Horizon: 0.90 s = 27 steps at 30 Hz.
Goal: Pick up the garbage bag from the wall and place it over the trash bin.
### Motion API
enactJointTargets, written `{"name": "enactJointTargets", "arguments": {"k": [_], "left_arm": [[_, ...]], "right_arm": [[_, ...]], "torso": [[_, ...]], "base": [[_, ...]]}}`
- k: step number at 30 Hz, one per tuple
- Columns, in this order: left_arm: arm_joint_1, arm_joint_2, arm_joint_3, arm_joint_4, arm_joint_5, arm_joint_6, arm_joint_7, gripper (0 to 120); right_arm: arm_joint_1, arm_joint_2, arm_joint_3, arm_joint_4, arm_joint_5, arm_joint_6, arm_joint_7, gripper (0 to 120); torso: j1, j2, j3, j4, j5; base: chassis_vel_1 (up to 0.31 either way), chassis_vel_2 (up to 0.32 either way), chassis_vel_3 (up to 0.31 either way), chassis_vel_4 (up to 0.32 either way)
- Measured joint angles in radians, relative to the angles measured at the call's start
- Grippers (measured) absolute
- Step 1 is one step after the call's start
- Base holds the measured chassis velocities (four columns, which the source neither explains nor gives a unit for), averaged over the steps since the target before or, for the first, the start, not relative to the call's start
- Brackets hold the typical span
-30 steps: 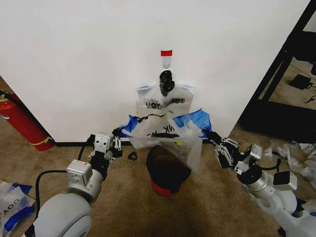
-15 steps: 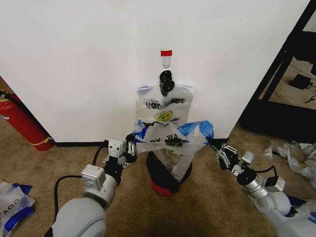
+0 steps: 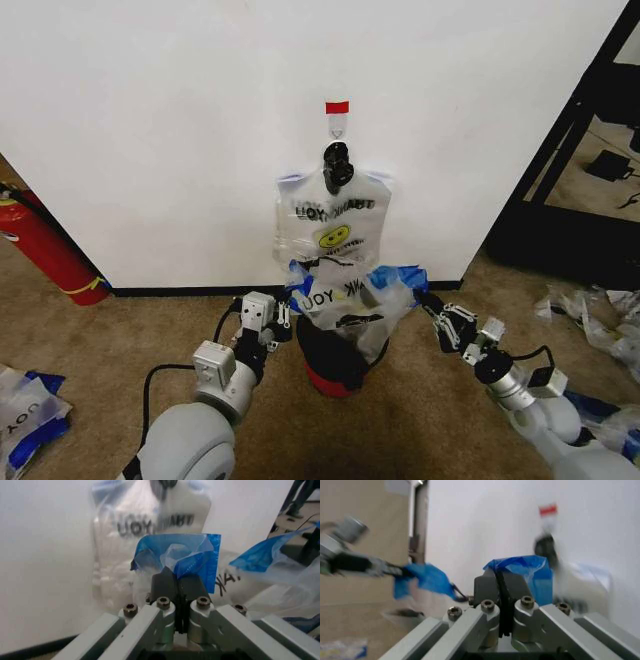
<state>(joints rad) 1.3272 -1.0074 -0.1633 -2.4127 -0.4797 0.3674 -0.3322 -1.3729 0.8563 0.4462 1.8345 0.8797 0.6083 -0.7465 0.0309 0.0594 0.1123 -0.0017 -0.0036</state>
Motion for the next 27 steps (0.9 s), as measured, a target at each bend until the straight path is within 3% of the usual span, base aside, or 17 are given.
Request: {"name": "enactJointTargets", "arguments": {"k": [6, 10, 19, 27], "left_arm": [[0.004, 0.053, -0.042, -0.08, -0.051, 0.023, -0.001, 0], [0.016, 0.058, -0.045, -0.087, -0.056, 0.028, -0.004, 0], [0.004, 0.049, -0.041, -0.054, -0.015, 0.012, -0.008, 0], [-0.033, 0.059, -0.053, -0.045, -0.002, 0.003, -0.011, 0]], "right_arm": [[-0.03, -0.069, 0.039, 0.161, 0.047, -0.02, 0.008, 0], [-0.03, -0.077, 0.048, 0.183, 0.049, -0.027, 0.01, 0], [0.001, -0.023, 0.014, 0.05, -0.013, -0.006, -0.005, 0], [0.022, -0.014, 0.004, 0.037, -0.014, -0.005, 0.014, 0]], "torso": [[0.0, 0.0, 0.0, 0.0003, 0.0], [0.0, 0.0, 0.0, 0.0001, -0.0002], [0.0, 0.0, 0.0, -0.0001, 0.0], [0.0, 0.0, 0.0, 0.0001, -0.0001]], "base": [[0.0, 0.0, 0.0, 0.0], [0.0, 0.0, 0.0, 0.0], [0.0, 0.0, 0.0, 0.0], [0.0, 0.0, 0.0, 0.0]]}}
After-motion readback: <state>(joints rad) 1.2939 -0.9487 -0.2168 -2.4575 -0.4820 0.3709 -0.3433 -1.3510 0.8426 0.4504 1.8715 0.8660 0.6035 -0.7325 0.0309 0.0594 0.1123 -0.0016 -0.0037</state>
